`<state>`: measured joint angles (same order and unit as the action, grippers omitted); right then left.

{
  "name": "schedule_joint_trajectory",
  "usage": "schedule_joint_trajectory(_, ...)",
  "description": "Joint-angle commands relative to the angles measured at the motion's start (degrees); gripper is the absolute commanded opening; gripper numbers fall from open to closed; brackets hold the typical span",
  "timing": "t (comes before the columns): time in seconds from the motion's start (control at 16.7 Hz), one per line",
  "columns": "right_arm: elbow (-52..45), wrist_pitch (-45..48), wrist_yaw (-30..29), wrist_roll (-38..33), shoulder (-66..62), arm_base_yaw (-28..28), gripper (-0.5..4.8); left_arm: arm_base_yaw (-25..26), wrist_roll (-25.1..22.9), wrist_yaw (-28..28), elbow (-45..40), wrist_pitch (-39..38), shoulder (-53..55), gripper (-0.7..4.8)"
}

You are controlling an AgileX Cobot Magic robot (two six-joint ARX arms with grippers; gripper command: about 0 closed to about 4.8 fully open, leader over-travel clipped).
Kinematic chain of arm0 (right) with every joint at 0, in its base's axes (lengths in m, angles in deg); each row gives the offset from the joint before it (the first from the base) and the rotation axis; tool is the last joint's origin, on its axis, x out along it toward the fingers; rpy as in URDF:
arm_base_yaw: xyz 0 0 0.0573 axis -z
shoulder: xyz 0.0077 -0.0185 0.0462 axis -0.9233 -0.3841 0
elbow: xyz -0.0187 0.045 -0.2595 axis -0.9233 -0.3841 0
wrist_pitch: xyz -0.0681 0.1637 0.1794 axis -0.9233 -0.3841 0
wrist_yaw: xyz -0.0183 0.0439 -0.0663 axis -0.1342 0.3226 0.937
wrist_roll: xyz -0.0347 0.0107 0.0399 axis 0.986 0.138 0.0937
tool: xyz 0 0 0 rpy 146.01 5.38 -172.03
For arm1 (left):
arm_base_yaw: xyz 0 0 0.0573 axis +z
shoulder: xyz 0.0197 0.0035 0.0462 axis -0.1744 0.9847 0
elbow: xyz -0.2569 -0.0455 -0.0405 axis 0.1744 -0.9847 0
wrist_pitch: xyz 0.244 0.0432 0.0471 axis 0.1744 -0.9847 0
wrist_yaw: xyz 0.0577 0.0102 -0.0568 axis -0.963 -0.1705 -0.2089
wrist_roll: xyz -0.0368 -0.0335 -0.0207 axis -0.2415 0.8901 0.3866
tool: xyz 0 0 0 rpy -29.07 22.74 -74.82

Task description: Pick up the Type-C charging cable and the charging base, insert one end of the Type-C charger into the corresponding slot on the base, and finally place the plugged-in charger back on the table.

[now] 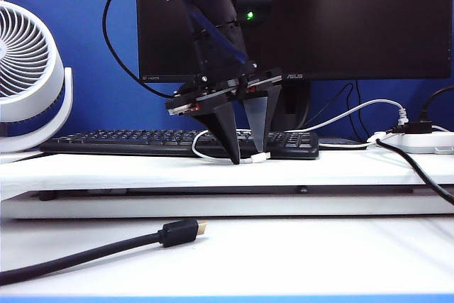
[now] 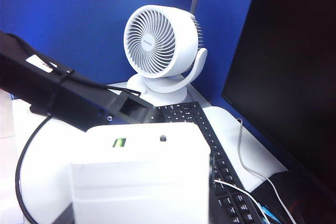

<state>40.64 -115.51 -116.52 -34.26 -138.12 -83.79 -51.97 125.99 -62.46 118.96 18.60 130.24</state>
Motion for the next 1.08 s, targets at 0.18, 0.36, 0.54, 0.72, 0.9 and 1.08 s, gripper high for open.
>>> schedule_joint_trajectory(0.18, 0.28, 1.07, -0.46, -0.26, 0.52, -0.09, 0.0, 0.02, -0.22, -3.87, -0.09, -2.89, 0.63, 1.17)
schedule_joint_trajectory(0.36, 0.28, 1.09, -0.46, -0.26, 0.52, -0.09, 0.0, 0.15, -1.2, -5.01, -0.09, -3.26, 0.63, 0.45)
schedule_joint_trajectory(0.54, 0.28, 1.09, -0.44, -0.26, 0.52, -0.09, 0.0, 0.24, -3.48, -6.25, -0.07, -2.91, 0.63, 0.16)
schedule_joint_trajectory(0.72, 0.28, 1.14, -0.44, -0.24, 0.5, -0.09, 0.0, 0.85, -10.73, -7.23, -0.02, -1.99, 0.61, -0.06)
schedule_joint_trajectory(0.9, 0.28, 1.11, -0.44, -0.24, 0.5, -0.09, 0.0, 1.66, -18.08, -7.17, 0.04, -1.18, 0.59, -0.06)
schedule_joint_trajectory(1.08, 0.28, 1.14, -0.42, -0.24, 0.48, -0.09, 0.0, 2.56, -30.16, -7.15, 0.63, -1.4, 0.44, -0.06)
